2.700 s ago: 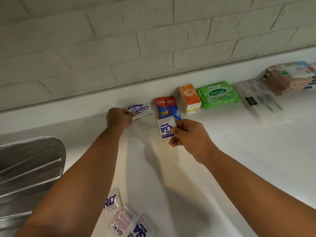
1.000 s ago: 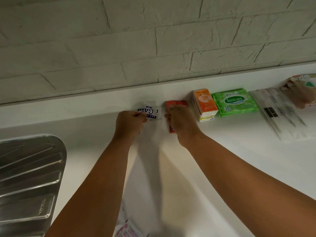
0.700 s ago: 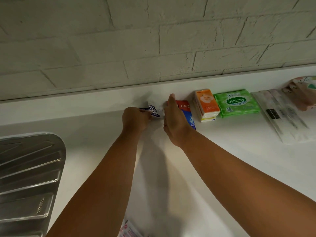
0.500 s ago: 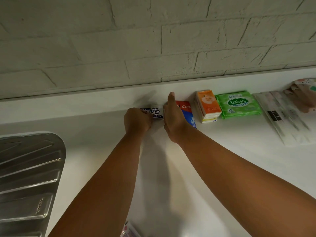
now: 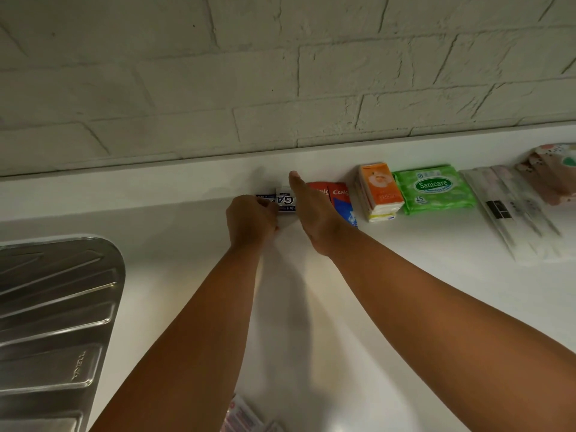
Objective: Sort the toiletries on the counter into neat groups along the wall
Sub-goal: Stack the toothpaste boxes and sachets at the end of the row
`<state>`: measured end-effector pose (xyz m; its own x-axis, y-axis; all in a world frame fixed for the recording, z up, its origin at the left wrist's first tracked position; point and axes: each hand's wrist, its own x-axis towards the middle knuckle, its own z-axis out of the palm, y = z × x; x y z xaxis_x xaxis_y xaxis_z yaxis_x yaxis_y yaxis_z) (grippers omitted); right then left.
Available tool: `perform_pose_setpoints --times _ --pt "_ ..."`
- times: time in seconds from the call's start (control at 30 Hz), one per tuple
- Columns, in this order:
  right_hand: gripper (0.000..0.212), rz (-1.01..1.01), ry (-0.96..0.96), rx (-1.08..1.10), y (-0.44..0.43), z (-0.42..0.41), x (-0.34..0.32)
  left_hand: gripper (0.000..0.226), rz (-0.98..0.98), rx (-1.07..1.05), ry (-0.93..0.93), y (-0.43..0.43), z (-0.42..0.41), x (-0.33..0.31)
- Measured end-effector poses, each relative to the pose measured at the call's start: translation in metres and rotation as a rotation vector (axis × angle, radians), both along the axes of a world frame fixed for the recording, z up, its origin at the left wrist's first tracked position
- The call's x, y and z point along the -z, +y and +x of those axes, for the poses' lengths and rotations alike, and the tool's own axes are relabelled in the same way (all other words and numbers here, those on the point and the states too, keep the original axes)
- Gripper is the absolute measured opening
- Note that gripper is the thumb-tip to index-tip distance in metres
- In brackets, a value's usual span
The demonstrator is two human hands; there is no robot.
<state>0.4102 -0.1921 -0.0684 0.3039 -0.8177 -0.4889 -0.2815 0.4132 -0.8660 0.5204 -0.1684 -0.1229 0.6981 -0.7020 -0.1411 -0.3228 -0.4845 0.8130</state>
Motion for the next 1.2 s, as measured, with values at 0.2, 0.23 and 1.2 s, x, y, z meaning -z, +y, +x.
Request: perform_pose_setpoints --times 0.2,0.23,1.2 --pt "0.039 -0.142 0.002 -0.062 0.037 -0.015 -0.012 0.021 -0.123 0.088 -0.049 0.048 -0.002 -0.023" --pt "0.033 -0.17 -0.02 -0.076 0.044 -0.018 -0.014 0.02 -0.124 0.096 -0.042 0.058 -0.002 -0.028" --pt "0.056 -0.593 0.879 -0.632 0.264 -0.039 0.036 0.067 0.264 0.738 -0.416 0.274 0.026 0.001"
